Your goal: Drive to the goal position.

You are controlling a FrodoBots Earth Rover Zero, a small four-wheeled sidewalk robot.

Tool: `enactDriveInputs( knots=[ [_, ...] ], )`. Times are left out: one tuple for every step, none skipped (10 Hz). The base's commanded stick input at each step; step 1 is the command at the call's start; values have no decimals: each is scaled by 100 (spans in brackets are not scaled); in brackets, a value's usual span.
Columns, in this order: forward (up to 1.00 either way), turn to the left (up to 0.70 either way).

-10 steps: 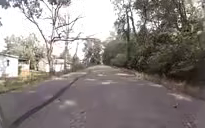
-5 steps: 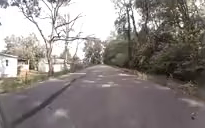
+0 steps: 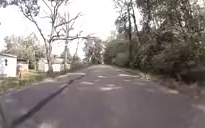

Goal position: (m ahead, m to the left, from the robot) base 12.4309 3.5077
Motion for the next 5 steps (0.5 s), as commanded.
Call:
enactDriveInputs(
  knots=[
    [70,0],
    [70,0],
    [70,0],
    [70,0],
    [70,0]
  ],
)
